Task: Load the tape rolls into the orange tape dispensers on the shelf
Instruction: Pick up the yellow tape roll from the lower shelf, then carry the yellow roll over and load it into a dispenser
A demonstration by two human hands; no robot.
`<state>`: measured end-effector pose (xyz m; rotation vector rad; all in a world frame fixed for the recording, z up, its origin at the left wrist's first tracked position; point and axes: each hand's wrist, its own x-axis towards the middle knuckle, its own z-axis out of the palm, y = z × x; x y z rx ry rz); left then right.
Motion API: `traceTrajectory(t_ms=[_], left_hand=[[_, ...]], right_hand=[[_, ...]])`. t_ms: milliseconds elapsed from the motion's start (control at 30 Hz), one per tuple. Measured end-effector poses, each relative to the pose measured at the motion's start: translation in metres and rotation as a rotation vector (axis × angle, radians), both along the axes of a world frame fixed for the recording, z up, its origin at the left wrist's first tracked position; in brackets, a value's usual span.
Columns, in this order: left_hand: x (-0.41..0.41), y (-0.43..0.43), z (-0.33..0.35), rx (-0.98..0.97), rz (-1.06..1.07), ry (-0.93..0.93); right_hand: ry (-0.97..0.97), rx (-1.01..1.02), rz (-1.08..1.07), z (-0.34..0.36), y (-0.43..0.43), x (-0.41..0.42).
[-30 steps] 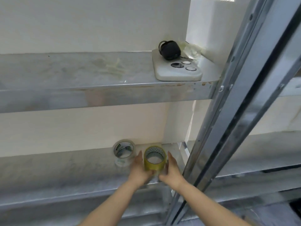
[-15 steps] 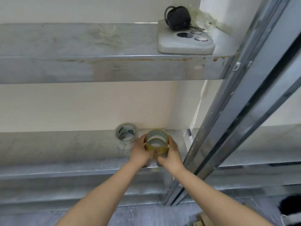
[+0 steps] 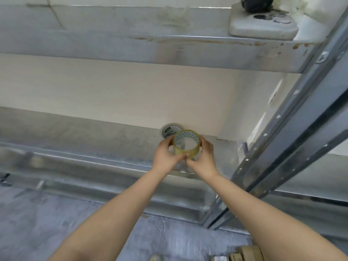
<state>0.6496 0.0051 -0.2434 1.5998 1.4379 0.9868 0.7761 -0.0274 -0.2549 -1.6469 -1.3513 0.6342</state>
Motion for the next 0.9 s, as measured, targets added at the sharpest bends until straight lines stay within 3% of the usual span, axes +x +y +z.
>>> traceTrajectory(t_ms=[200,533,900], left_hand=[[-0.049,-0.012,0.007,0.032,0.142,-0.062],[-0.171,-0.050,0.014,0.043,0.421,-0.161],[-0.333,-0.092,0.023,0.089,0.592,-0.165]], right_hand=[[0.029,0.127,0.146,0.011,0.010,-0.043],[0.122,0.053,0.515,0.029,0.014,-0.161],[0.126,0.039,0.720,0.029,0.001,-0.330]])
